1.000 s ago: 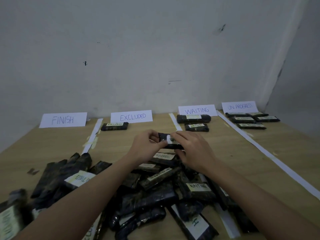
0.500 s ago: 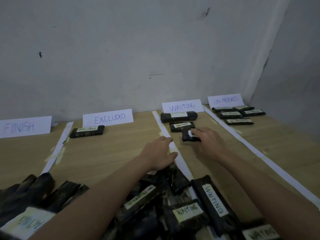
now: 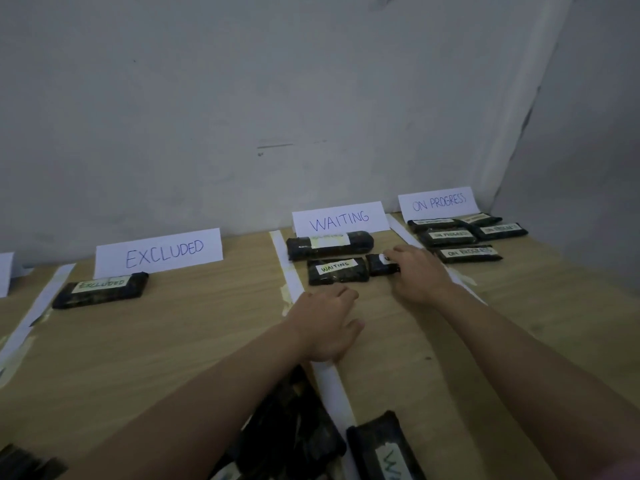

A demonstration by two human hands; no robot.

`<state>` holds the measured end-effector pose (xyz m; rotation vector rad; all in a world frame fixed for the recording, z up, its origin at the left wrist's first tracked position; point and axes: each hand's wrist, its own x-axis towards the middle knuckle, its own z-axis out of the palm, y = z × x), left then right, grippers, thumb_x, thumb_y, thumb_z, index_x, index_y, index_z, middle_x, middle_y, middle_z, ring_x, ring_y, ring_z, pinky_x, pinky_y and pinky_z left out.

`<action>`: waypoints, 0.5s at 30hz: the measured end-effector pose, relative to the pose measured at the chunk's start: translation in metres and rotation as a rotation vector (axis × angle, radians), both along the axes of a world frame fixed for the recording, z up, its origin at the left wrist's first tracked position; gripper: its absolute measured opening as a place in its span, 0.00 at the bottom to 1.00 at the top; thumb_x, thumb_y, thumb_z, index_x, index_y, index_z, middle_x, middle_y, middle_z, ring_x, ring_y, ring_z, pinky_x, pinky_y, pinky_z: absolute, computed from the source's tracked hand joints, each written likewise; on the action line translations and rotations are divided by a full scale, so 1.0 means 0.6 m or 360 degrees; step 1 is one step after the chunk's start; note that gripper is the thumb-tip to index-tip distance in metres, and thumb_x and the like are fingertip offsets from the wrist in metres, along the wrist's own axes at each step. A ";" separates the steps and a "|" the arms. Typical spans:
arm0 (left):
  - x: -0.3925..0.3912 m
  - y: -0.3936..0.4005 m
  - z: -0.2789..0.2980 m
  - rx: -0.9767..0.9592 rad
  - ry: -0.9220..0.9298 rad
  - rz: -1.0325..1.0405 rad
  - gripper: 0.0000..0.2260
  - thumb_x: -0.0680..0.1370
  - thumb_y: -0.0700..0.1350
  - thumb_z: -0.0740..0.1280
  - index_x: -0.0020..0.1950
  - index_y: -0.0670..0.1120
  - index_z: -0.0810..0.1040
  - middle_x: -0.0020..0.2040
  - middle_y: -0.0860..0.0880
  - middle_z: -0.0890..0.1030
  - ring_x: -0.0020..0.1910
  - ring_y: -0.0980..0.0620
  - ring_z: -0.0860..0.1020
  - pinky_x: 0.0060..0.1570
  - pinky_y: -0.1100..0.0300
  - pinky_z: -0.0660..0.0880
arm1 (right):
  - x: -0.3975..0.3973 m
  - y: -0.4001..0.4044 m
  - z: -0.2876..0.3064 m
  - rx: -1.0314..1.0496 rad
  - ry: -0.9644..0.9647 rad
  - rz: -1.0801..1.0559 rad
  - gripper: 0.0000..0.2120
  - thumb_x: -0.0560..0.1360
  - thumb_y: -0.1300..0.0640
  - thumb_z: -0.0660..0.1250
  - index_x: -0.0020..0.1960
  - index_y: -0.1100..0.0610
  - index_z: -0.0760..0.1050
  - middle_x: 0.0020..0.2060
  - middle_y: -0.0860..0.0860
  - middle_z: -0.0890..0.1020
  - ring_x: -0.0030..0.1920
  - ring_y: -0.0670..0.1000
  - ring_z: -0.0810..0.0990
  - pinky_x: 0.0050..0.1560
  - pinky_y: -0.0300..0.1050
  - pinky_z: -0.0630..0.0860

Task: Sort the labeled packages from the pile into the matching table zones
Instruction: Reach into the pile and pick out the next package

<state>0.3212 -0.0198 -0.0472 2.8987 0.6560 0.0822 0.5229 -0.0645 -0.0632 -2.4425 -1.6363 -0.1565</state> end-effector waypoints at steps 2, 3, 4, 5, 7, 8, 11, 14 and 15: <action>0.013 -0.002 -0.005 0.0030 0.0000 -0.0036 0.21 0.79 0.53 0.56 0.69 0.45 0.64 0.69 0.48 0.68 0.66 0.48 0.68 0.63 0.52 0.66 | 0.005 0.011 -0.006 -0.0007 0.0065 0.0022 0.26 0.67 0.62 0.64 0.65 0.58 0.70 0.58 0.55 0.76 0.59 0.57 0.72 0.58 0.45 0.68; 0.019 -0.003 -0.008 0.0038 -0.0006 -0.0046 0.21 0.79 0.54 0.56 0.69 0.45 0.64 0.69 0.48 0.67 0.66 0.48 0.67 0.63 0.52 0.65 | 0.007 0.015 -0.009 0.0000 0.0110 0.0041 0.26 0.67 0.62 0.64 0.65 0.58 0.70 0.58 0.55 0.76 0.59 0.57 0.72 0.57 0.45 0.68; 0.024 -0.004 -0.010 0.0044 -0.0011 -0.0054 0.21 0.79 0.54 0.56 0.69 0.45 0.64 0.69 0.48 0.67 0.67 0.48 0.67 0.63 0.53 0.65 | 0.009 0.018 -0.011 0.0003 0.0150 0.0062 0.26 0.67 0.62 0.63 0.66 0.58 0.70 0.59 0.56 0.76 0.60 0.57 0.72 0.58 0.45 0.68; 0.028 -0.005 -0.012 0.0047 -0.0014 -0.0058 0.21 0.79 0.53 0.56 0.69 0.45 0.64 0.69 0.48 0.67 0.67 0.49 0.67 0.63 0.53 0.64 | 0.012 0.019 -0.014 0.0003 0.0168 0.0086 0.27 0.67 0.63 0.63 0.67 0.57 0.69 0.61 0.56 0.74 0.62 0.57 0.70 0.61 0.46 0.66; 0.031 -0.008 -0.013 0.0051 -0.0021 -0.0061 0.21 0.79 0.53 0.56 0.68 0.46 0.64 0.69 0.49 0.67 0.67 0.49 0.67 0.62 0.54 0.64 | 0.014 0.016 -0.017 0.0012 0.0147 0.0135 0.28 0.68 0.63 0.61 0.68 0.56 0.66 0.64 0.55 0.72 0.66 0.55 0.66 0.67 0.49 0.61; 0.031 -0.009 -0.013 0.0057 -0.0020 -0.0064 0.21 0.79 0.53 0.56 0.68 0.46 0.64 0.69 0.49 0.67 0.67 0.49 0.66 0.63 0.54 0.64 | 0.014 0.011 -0.017 0.0029 0.0123 0.0156 0.28 0.69 0.63 0.60 0.69 0.56 0.65 0.65 0.55 0.71 0.67 0.55 0.65 0.68 0.50 0.59; 0.020 -0.016 -0.008 0.0084 0.0023 -0.0072 0.21 0.79 0.53 0.56 0.69 0.45 0.63 0.70 0.49 0.66 0.68 0.49 0.66 0.63 0.53 0.65 | 0.000 -0.018 -0.012 0.0047 0.0050 0.0238 0.28 0.71 0.62 0.60 0.71 0.58 0.62 0.67 0.55 0.69 0.69 0.54 0.64 0.71 0.50 0.56; -0.003 -0.023 0.005 0.0112 0.0111 -0.0088 0.22 0.79 0.53 0.56 0.70 0.45 0.63 0.71 0.48 0.66 0.68 0.49 0.66 0.63 0.53 0.65 | -0.030 -0.060 0.000 0.0035 0.0044 0.0323 0.27 0.74 0.61 0.59 0.72 0.59 0.59 0.70 0.55 0.66 0.70 0.54 0.64 0.70 0.50 0.59; -0.014 -0.027 0.010 0.0108 0.0140 -0.0102 0.22 0.79 0.53 0.56 0.71 0.45 0.63 0.71 0.48 0.66 0.68 0.49 0.66 0.64 0.53 0.66 | -0.044 -0.077 0.006 0.0029 0.0074 0.0346 0.26 0.75 0.61 0.58 0.72 0.58 0.60 0.71 0.55 0.66 0.69 0.54 0.64 0.68 0.48 0.61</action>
